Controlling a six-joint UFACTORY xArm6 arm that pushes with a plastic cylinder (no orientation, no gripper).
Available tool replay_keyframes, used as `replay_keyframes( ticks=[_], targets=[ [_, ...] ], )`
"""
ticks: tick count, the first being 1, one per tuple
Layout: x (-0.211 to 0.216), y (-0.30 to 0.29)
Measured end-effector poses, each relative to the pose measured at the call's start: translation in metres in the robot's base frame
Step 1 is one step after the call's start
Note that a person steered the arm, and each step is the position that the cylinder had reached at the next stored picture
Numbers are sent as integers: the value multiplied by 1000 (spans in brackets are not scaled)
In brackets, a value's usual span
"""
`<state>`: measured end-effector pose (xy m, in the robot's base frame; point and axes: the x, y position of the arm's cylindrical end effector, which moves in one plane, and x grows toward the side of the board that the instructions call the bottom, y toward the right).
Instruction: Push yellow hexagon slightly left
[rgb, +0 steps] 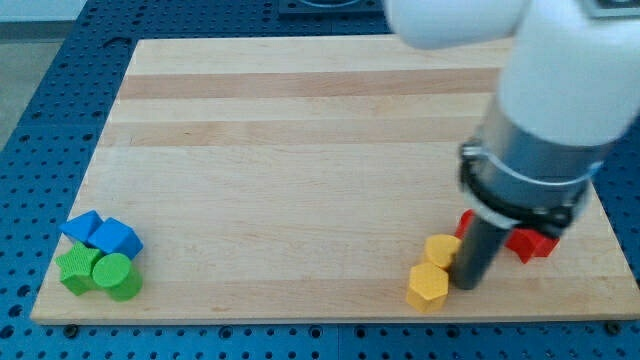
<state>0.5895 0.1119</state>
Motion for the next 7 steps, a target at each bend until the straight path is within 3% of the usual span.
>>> replay_keyframes(
  ticks=[1,2,3,4,5,6,7],
  targets=[
    [0,-44],
    [-5,-30],
    [-1,21],
    [29,32],
    [29,29],
    [29,13],
    [20,-54]
  ],
)
